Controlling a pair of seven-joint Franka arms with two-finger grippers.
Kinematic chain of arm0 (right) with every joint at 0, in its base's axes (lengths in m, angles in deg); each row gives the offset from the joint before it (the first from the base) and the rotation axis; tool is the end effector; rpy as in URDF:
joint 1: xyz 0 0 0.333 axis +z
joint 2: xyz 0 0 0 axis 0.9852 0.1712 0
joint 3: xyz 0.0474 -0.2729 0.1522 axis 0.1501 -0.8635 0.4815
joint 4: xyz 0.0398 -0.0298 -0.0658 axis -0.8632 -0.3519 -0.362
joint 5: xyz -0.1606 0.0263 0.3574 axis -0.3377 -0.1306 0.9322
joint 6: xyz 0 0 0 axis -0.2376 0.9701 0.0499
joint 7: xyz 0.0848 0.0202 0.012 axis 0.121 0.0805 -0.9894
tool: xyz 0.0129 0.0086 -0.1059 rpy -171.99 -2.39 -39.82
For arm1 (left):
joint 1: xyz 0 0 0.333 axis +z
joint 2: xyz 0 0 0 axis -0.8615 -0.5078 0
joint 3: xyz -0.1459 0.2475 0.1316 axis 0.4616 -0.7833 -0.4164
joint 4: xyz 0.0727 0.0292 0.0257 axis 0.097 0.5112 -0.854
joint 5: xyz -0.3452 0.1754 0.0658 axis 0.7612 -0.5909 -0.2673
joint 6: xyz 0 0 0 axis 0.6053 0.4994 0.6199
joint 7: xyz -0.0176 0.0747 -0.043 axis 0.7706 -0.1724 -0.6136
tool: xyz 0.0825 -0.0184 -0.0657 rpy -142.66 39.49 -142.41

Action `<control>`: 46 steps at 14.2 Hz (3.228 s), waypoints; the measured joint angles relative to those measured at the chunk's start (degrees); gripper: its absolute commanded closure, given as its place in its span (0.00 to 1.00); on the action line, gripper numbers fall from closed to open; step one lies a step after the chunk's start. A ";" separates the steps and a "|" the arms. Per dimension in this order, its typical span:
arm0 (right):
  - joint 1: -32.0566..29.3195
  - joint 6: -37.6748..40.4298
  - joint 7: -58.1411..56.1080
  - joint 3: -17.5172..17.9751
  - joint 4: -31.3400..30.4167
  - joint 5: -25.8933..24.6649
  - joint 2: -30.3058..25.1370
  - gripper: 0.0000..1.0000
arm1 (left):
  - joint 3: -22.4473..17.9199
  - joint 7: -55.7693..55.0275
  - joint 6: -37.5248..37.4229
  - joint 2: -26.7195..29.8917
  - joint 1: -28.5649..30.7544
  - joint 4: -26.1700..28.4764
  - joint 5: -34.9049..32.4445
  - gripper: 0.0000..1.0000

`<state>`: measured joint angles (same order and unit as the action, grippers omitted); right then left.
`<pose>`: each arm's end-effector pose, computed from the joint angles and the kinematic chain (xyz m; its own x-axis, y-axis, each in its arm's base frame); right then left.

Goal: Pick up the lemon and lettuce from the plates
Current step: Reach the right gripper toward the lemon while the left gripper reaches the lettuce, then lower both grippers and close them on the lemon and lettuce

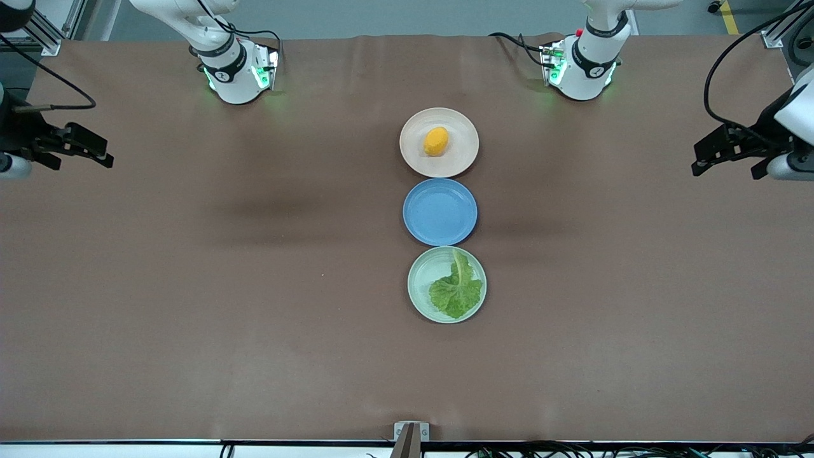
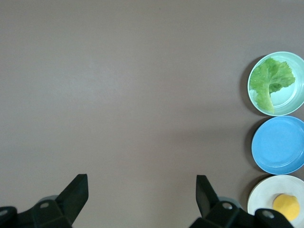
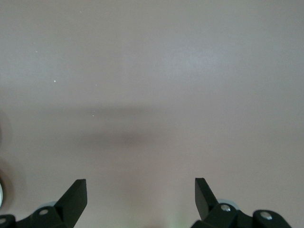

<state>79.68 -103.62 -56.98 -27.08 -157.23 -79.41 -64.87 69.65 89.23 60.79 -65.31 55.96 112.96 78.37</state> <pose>0.5311 -0.0267 0.5944 0.9978 0.0108 -0.0653 0.0084 -0.9993 -0.0371 0.5570 -0.0330 0.6231 0.9967 -0.0759 0.0297 -0.0763 -0.9970 0.0137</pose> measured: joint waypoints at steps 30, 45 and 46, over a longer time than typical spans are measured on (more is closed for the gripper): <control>56.81 -37.97 97.95 6.50 -11.37 4.75 21.39 0.00 | 1.42 -96.39 45.93 -45.16 -27.27 -14.35 1.83 0.00; 63.81 -49.08 102.55 6.01 -9.02 1.35 34.80 0.03 | 1.43 -98.41 46.38 -51.30 -29.47 -14.42 1.88 0.12; 63.84 -49.23 102.65 6.00 -8.75 1.18 35.38 0.05 | 1.44 -98.41 46.37 -51.56 -29.59 -14.41 1.88 0.12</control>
<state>143.52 -152.85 45.67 -21.09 -165.98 -78.24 -29.48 71.09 -9.18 107.16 -116.87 26.38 98.55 80.24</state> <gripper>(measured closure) 0.018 0.115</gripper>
